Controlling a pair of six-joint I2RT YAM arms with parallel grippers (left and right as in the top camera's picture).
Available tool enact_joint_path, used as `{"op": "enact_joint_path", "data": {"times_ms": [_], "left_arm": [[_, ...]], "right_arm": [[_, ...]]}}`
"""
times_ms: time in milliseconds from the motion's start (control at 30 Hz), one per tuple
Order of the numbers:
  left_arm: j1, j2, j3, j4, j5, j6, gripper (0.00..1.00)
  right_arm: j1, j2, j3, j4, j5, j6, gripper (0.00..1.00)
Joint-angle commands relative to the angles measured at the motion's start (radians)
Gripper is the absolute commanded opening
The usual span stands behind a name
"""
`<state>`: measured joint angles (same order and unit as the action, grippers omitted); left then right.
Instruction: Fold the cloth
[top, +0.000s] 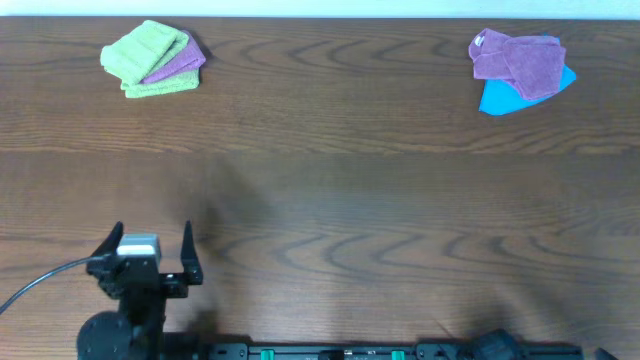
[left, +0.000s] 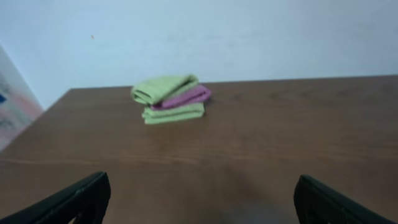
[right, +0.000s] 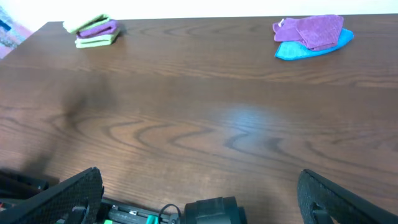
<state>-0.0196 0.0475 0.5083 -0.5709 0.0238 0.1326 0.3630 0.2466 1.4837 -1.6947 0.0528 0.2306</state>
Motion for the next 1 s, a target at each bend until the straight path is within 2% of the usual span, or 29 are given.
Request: {"op": "enact_joint_path", "data": {"times_ms": [0,233,833,967], "left_arm": [[0.006,-0.028,-0.058,0.037,0.038,0.018,0.95],[0.006,-0.043,-0.172,0.106,0.063,0.017,0.95],[0.032,-0.043,-0.319,0.135,0.040,0.024,0.96],[0.040,-0.044,-0.360,0.172,0.035,-0.016,0.95]], "right_arm": [[-0.005,0.001,0.000,-0.002,-0.001,0.011,0.99],[-0.005,0.001,0.000,-0.002,-0.001,0.011,0.99],[-0.005,0.001,0.000,-0.002,-0.001,0.012,0.99],[-0.005,0.001,0.000,-0.002,-0.001,0.012,0.99]]}}
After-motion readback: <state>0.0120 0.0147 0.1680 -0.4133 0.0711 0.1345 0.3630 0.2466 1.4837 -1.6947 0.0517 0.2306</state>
